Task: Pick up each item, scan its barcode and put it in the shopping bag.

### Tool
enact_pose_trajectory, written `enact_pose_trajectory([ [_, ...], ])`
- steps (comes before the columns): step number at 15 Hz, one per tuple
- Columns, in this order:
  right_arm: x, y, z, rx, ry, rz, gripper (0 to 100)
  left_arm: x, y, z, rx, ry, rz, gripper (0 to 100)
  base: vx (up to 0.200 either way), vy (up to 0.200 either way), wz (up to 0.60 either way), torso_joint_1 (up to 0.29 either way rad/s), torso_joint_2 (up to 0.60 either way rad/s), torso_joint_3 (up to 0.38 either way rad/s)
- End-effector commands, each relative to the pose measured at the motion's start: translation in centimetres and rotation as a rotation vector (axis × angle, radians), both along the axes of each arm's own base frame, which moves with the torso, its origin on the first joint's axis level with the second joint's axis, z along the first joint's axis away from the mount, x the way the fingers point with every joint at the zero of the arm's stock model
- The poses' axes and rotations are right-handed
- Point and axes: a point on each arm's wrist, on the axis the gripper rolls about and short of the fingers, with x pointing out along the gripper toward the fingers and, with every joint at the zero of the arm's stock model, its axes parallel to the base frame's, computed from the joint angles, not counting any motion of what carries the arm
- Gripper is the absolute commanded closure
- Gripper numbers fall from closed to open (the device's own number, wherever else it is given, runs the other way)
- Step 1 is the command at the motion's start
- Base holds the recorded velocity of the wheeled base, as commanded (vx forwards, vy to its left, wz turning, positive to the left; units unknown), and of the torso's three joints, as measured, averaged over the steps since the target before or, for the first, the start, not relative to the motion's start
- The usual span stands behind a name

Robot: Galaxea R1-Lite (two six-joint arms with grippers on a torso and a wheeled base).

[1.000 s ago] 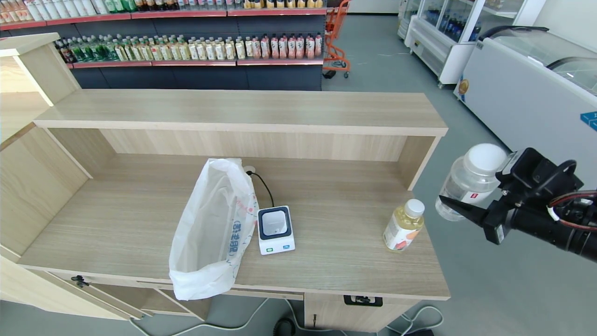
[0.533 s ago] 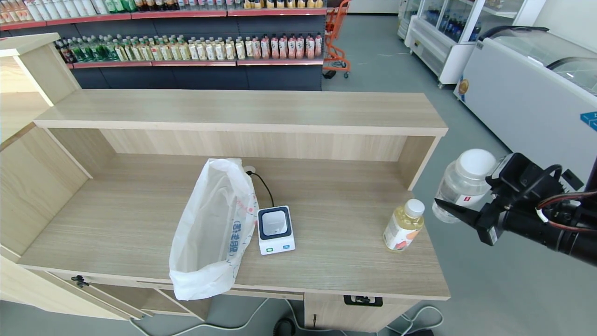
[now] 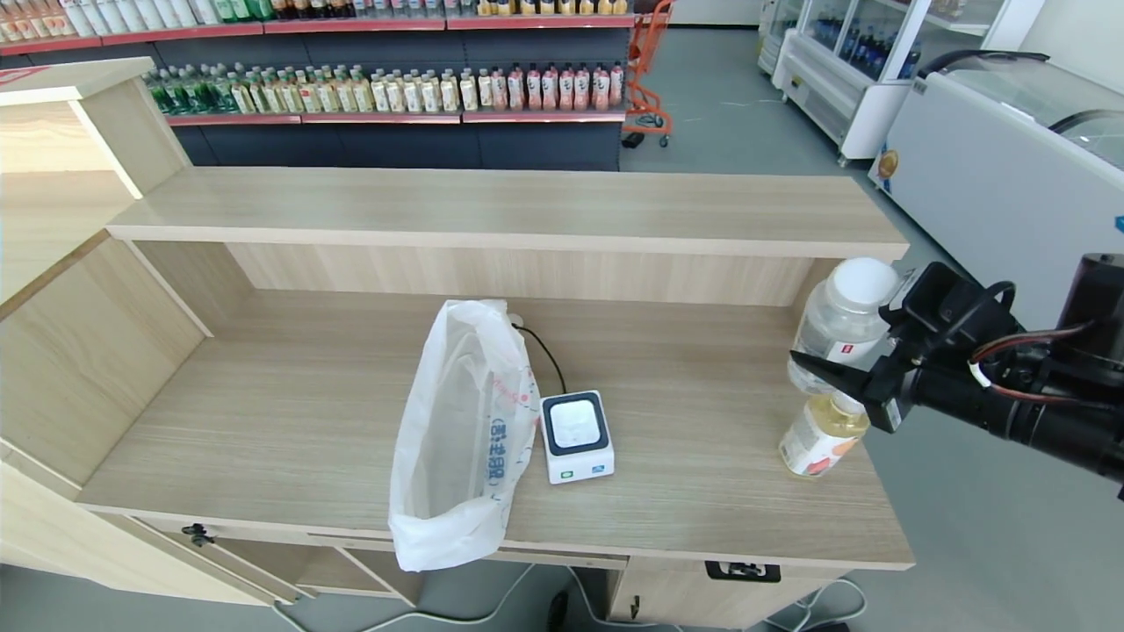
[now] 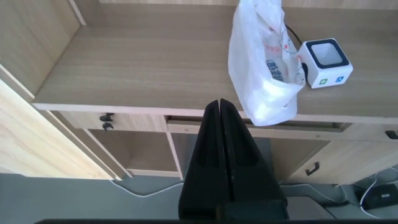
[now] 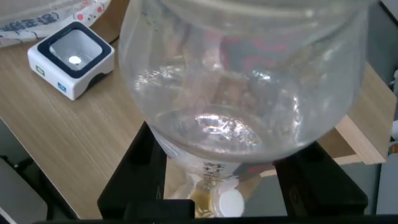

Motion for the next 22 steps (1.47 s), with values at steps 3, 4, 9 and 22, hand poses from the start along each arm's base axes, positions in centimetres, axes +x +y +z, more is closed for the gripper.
enact_pose_trajectory([
  [3,2.4,0.8,-1.4,0.004,-0.032,0.013,100,0.0,0.0,0.0,0.0,0.001,0.0,100,0.0,0.2,0.0,0.004,0.0,0.004],
  [4,3.1,0.9,-1.9,0.009,-0.045,0.014,100,0.0,0.0,0.0,0.0,0.002,0.0,100,0.0,0.2,0.0,0.007,0.0,0.002],
  [9,4.0,2.2,-3.3,0.007,-0.022,0.077,100,0.0,0.0,0.0,0.0,0.002,0.0,100,0.0,0.16,0.0,0.002,0.0,0.001],
  [22,7.3,3.1,-8.1,-0.014,-0.094,0.215,100,0.0,0.0,0.0,0.0,-0.001,0.0,100,0.0,0.0,0.0,0.0,0.0,0.0],
])
